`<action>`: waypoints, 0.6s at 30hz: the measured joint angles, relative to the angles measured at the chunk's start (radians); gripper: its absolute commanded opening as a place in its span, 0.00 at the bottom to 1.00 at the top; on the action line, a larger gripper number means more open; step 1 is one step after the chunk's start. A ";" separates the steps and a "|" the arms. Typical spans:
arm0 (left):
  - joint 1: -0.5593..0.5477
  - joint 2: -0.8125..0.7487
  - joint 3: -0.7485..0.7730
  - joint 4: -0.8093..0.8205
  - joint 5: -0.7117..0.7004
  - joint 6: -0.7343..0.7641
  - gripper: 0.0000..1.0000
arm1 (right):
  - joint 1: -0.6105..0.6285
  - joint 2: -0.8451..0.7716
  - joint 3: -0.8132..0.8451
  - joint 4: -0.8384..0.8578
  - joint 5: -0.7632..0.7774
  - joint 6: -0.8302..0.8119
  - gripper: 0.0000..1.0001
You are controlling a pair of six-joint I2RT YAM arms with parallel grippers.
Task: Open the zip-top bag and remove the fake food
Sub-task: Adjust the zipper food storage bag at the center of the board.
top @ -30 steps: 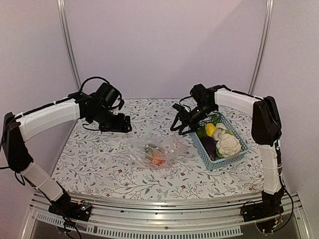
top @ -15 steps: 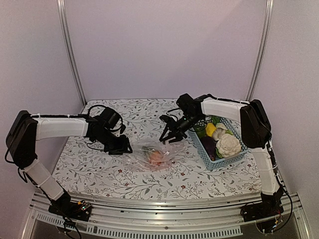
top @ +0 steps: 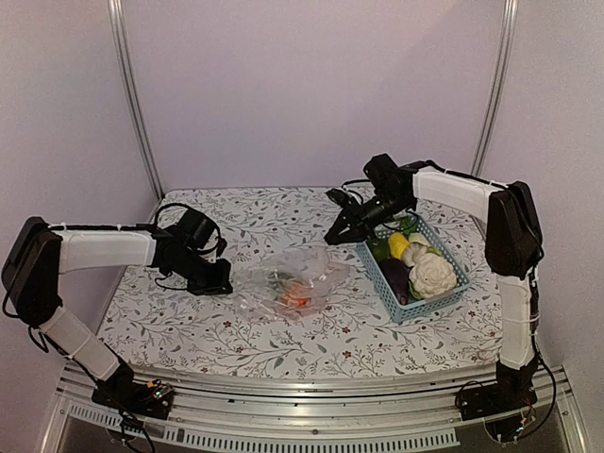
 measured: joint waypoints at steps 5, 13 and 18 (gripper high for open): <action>0.013 -0.032 -0.009 -0.003 -0.023 0.021 0.00 | -0.026 -0.069 -0.004 0.010 -0.007 -0.023 0.14; 0.022 -0.123 -0.041 0.024 -0.016 0.029 0.74 | -0.024 -0.092 -0.041 0.010 0.059 -0.044 0.64; 0.022 -0.212 -0.109 0.101 0.002 0.010 0.77 | -0.010 -0.091 -0.079 -0.006 0.107 -0.040 0.69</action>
